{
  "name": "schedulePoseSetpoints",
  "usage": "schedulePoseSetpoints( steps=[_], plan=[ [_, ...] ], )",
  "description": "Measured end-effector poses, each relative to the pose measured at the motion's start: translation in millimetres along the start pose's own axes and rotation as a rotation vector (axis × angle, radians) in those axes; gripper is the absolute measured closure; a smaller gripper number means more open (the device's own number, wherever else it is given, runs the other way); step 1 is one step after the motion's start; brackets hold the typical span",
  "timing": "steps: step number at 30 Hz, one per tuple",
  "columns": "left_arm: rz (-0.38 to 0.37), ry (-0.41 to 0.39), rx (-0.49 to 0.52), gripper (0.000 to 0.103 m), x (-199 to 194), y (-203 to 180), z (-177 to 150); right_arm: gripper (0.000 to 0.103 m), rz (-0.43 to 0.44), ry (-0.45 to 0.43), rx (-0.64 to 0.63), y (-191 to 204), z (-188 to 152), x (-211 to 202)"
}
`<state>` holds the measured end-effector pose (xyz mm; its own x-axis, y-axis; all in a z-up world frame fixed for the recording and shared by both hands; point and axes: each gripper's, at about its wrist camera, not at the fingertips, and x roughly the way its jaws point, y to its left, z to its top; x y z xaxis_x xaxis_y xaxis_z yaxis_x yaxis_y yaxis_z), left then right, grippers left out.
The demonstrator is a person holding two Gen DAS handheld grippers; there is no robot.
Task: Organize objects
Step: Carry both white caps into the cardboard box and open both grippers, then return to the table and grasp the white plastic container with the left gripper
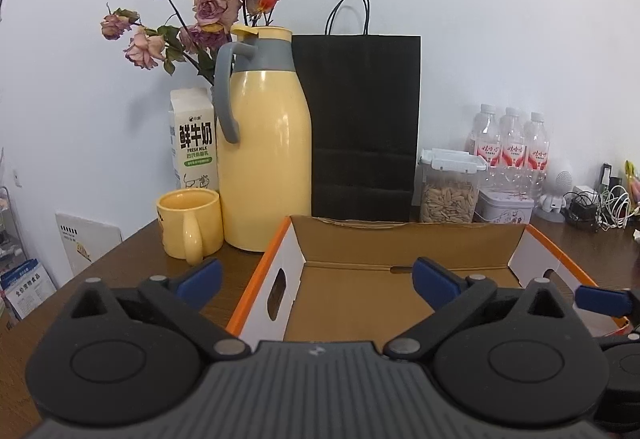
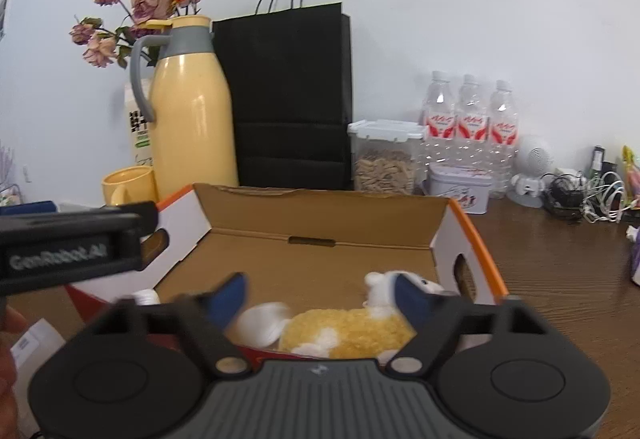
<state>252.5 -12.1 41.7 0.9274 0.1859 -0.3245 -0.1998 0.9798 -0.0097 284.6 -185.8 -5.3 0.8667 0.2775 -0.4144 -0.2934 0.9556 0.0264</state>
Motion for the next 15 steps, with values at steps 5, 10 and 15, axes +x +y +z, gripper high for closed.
schedulePoseSetpoints(
  steps=[5, 10, 15],
  plan=[
    [-0.010, -0.002, -0.004, 0.000, -2.9, 1.5, -0.7, 0.000, -0.010, -0.013, 0.019, -3.7, 0.1, -4.7],
    [-0.025, -0.023, -0.001, 0.000, -9.5, 1.2, -1.6, 0.000, -0.011, -0.028, 0.032, -7.0, 0.2, -11.1],
    [-0.035, -0.048, 0.006, 0.000, -19.2, -0.3, -2.8, 0.000, -0.009, -0.051, 0.025, -6.4, -0.4, -21.3]
  ],
)
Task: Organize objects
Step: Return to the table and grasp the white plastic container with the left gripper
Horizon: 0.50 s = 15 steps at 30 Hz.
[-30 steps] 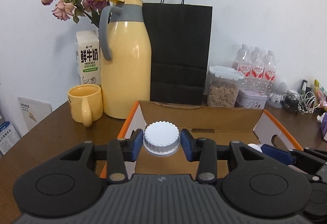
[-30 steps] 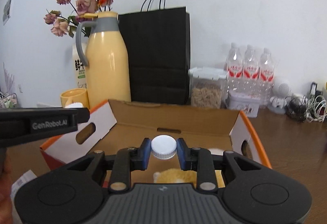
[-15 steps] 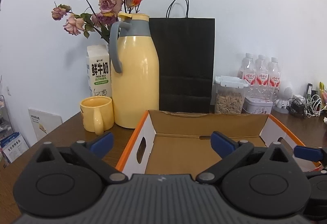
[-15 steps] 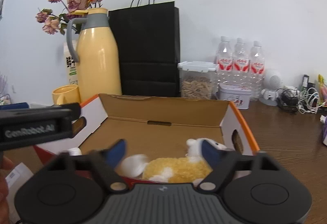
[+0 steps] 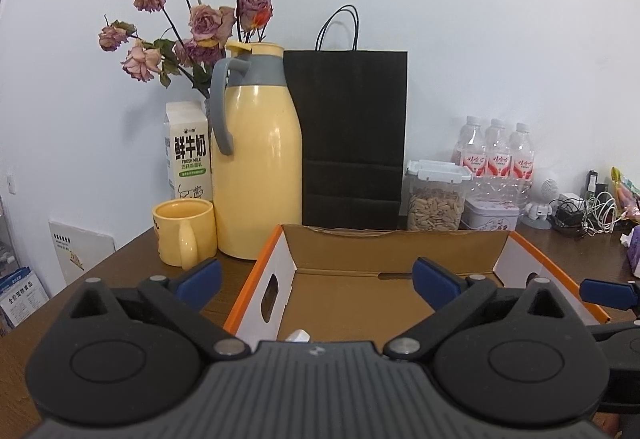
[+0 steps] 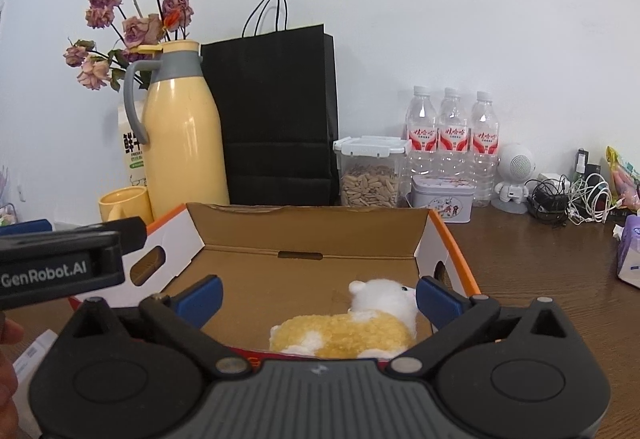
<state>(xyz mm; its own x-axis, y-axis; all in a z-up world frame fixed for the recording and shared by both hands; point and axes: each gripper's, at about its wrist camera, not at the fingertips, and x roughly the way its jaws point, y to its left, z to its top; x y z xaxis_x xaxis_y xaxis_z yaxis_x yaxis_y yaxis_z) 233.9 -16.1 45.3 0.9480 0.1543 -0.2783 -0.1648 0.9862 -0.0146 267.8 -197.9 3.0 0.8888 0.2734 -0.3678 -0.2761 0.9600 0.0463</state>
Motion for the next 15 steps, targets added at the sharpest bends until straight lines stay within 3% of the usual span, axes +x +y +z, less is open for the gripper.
schedulePoseSetpoints(
  steps=[15],
  plan=[
    [-0.046, -0.039, 0.021, 0.000, -40.4, 19.8, -18.1, 0.000, 0.030, -0.043, -0.046, 1.6, -11.2, -37.8]
  ],
)
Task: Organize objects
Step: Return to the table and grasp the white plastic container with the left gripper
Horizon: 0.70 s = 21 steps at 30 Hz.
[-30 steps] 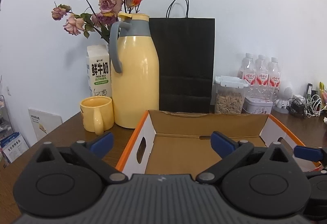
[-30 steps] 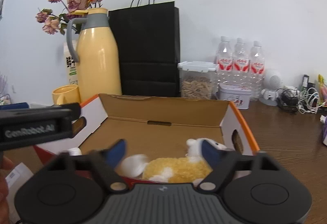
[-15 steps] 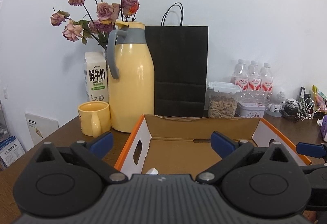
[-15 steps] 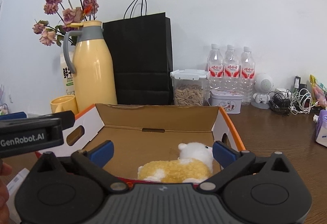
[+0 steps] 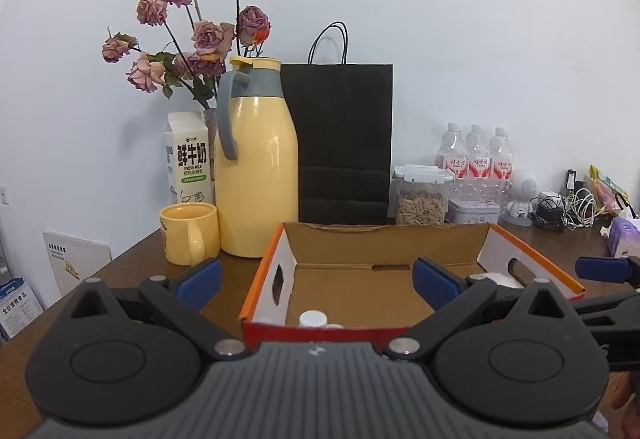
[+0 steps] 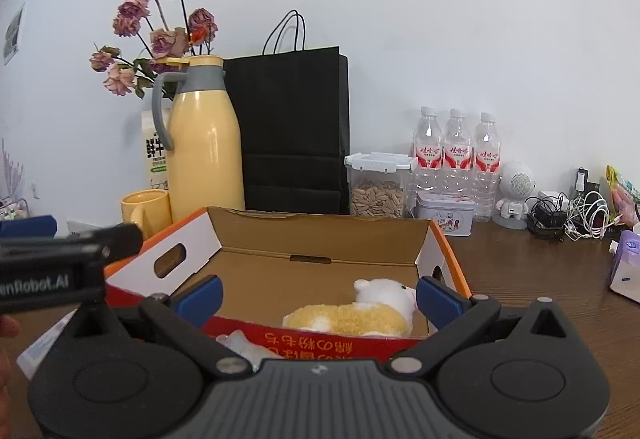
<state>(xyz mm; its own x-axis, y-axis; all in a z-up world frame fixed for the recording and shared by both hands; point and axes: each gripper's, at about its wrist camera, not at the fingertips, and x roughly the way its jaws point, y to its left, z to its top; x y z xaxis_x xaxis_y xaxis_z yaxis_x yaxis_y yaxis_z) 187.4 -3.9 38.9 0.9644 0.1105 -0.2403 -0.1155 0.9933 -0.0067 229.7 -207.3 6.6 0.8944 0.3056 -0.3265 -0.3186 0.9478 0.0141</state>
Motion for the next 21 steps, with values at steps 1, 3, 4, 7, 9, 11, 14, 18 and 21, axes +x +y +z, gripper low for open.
schedulePoseSetpoints(
  steps=[1, 3, 4, 7, 9, 11, 14, 18, 21],
  plan=[
    [-0.001, -0.004, -0.002, 0.000, -2.8, 2.3, -1.4, 0.000, 0.002, -0.002, -0.002, 0.1, -1.7, -2.5],
    [-0.003, -0.012, -0.007, 0.000, -8.9, 7.1, -4.0, 0.000, 0.000, -0.005, -0.003, 0.4, -4.6, -7.2],
    [-0.005, -0.015, -0.008, 0.000, -11.9, 9.5, -6.1, 0.000, 0.000, -0.007, -0.004, 0.0, -5.9, -9.8],
    [-0.016, -0.017, -0.013, 0.000, -19.1, 17.0, -12.6, 0.000, 0.001, -0.015, -0.005, -0.1, -8.4, -15.9],
    [-0.023, -0.013, -0.015, 0.000, -23.1, 21.8, -16.9, 0.000, 0.007, -0.019, -0.012, 0.6, -10.2, -20.2],
    [-0.027, -0.001, -0.018, 0.000, -24.4, 26.4, -22.0, 0.000, 0.014, -0.018, -0.023, 2.5, -12.5, -24.4],
    [-0.034, 0.034, -0.025, 0.000, -24.5, 34.6, -29.8, 0.000, 0.024, -0.011, -0.039, 4.4, -17.1, -29.9],
    [-0.039, 0.064, -0.043, 0.000, -27.5, 44.3, -36.0, 0.000, 0.033, 0.014, -0.055, 7.1, -25.2, -34.1],
    [-0.043, 0.080, -0.042, 0.000, -30.8, 47.6, -39.0, 0.000, 0.045, 0.028, -0.070, 11.1, -30.2, -37.0]
  ],
)
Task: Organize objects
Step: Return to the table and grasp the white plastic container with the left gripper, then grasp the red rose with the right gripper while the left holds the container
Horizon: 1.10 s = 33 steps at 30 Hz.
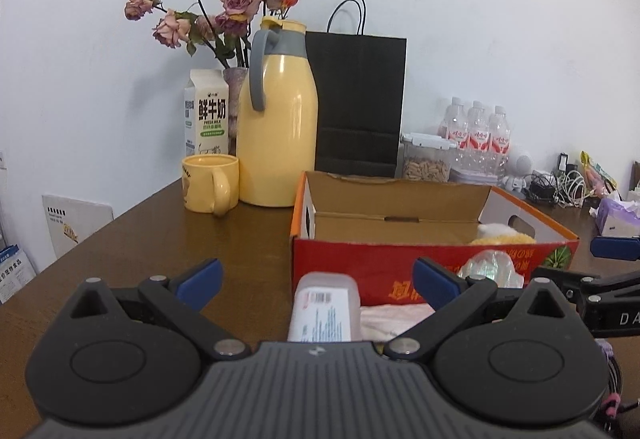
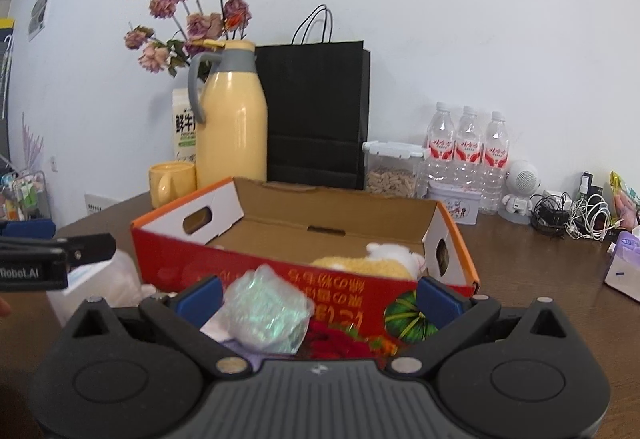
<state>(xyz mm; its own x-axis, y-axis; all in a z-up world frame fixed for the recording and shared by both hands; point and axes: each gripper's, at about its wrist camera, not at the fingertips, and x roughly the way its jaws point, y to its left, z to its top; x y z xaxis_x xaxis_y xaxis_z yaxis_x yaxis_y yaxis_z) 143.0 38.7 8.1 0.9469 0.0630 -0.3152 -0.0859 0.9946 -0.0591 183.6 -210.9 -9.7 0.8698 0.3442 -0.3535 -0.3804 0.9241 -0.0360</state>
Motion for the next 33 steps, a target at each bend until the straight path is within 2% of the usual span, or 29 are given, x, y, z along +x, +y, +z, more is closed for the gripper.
schedulePoseSetpoints(
  steps=[6, 9, 11, 14, 21, 28, 30, 32, 33],
  plan=[
    [-0.016, 0.076, 0.014, 0.000, 1.6, 4.5, -10.8, 0.000, 0.049, 0.017, -0.042, 15.3, -8.7, -6.1],
    [-0.029, 0.131, 0.018, 0.018, 7.1, 5.5, -14.8, 0.001, 0.065, 0.028, -0.069, 25.5, -13.7, -9.4],
    [-0.037, 0.163, 0.012, 0.038, 10.8, 7.0, -17.5, 0.001, 0.065, 0.031, -0.074, 29.6, -15.6, -11.7],
    [-0.051, 0.215, 0.002, 0.059, 18.4, 9.1, -20.5, 0.001, 0.061, 0.033, -0.064, 30.7, -17.7, -15.7],
    [-0.027, 0.209, -0.011, 0.062, 16.7, 10.7, -22.8, 0.001, 0.035, 0.044, -0.029, 23.1, -22.8, -25.9],
    [0.000, 0.164, -0.034, 0.062, 10.1, 14.4, -21.4, 0.002, -0.019, 0.073, 0.033, 2.1, -21.9, -23.4],
    [0.004, 0.163, -0.041, 0.062, 10.4, 15.2, -20.9, 0.006, -0.028, 0.092, 0.038, -6.9, -20.1, -16.3],
    [0.003, 0.163, -0.042, 0.062, 10.6, 15.4, -21.0, 0.021, -0.047, 0.133, 0.019, -14.7, -17.6, -2.9],
    [0.002, 0.163, -0.042, 0.062, 10.9, 15.3, -21.0, 0.024, -0.049, 0.153, 0.012, -18.0, -16.4, 3.7]
  ],
)
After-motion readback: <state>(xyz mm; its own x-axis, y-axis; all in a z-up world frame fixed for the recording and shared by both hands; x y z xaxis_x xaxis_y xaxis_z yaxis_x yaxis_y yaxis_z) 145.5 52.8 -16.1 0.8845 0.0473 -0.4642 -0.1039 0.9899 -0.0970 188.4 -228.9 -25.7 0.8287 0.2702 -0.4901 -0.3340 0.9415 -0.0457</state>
